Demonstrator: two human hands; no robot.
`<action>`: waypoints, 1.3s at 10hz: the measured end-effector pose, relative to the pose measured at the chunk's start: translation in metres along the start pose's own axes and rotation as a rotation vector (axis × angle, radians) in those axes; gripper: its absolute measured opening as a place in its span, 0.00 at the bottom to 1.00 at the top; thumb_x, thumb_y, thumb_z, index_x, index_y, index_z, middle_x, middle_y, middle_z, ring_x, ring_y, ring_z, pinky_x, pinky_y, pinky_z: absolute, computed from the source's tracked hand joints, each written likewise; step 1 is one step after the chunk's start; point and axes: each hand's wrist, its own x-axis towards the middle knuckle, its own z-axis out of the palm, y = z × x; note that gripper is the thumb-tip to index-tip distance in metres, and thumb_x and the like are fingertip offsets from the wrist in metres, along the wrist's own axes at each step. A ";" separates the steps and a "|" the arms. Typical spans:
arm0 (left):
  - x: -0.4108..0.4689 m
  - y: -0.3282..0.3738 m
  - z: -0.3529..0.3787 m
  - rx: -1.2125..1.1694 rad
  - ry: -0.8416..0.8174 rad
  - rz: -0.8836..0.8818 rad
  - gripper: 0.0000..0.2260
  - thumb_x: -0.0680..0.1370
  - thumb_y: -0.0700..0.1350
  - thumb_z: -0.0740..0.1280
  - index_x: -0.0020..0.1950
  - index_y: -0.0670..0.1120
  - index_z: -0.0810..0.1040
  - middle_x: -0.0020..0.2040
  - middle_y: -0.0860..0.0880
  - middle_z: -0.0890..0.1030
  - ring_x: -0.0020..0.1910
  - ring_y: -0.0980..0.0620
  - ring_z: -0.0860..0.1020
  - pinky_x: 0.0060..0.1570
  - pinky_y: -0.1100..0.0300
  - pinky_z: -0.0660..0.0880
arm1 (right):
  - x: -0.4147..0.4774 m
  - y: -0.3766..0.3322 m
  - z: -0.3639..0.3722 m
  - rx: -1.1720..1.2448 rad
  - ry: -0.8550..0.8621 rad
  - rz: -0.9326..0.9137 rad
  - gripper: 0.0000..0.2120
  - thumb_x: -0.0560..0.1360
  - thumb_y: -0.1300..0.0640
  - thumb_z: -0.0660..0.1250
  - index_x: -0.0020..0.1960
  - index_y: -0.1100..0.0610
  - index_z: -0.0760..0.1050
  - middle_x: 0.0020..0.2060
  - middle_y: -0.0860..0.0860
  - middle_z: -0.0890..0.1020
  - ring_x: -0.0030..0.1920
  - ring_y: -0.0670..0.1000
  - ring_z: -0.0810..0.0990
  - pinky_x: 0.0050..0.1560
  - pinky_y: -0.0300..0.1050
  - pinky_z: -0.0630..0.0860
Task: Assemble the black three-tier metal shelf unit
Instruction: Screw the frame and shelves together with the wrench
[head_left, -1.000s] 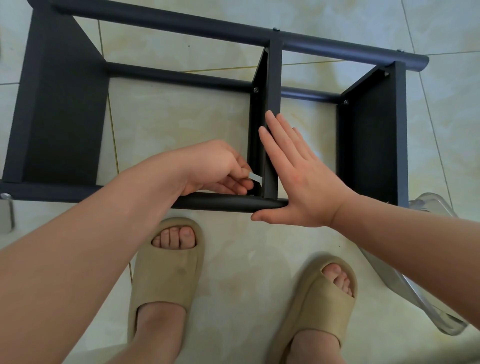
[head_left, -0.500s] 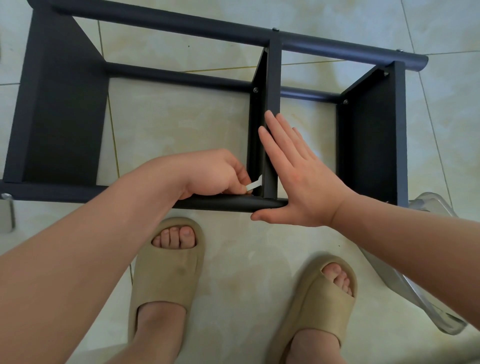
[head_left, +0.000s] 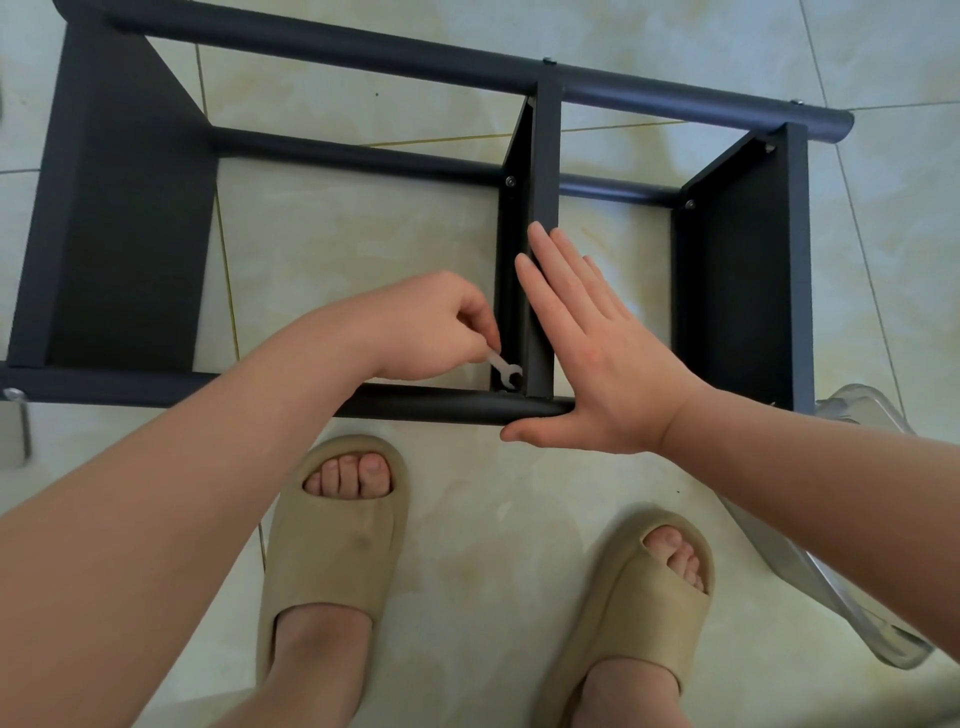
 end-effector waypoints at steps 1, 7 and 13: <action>0.002 0.002 0.010 -0.306 -0.013 -0.093 0.06 0.78 0.40 0.68 0.44 0.51 0.81 0.45 0.52 0.82 0.47 0.54 0.80 0.50 0.59 0.76 | 0.000 0.000 0.001 -0.003 0.004 -0.004 0.59 0.70 0.24 0.61 0.81 0.66 0.46 0.81 0.61 0.44 0.81 0.60 0.40 0.80 0.61 0.48; 0.011 0.004 0.021 -0.640 0.088 -0.191 0.04 0.79 0.43 0.69 0.44 0.49 0.79 0.39 0.51 0.85 0.43 0.53 0.84 0.47 0.57 0.77 | 0.000 0.001 0.002 0.003 0.012 -0.007 0.59 0.70 0.24 0.62 0.81 0.66 0.47 0.81 0.62 0.45 0.81 0.61 0.41 0.80 0.62 0.49; 0.006 0.006 0.019 -0.694 0.047 -0.215 0.02 0.80 0.41 0.69 0.47 0.45 0.80 0.36 0.50 0.85 0.40 0.52 0.83 0.51 0.56 0.80 | 0.000 0.001 0.002 0.001 0.015 -0.005 0.59 0.70 0.24 0.62 0.81 0.66 0.47 0.81 0.62 0.46 0.81 0.60 0.41 0.80 0.61 0.50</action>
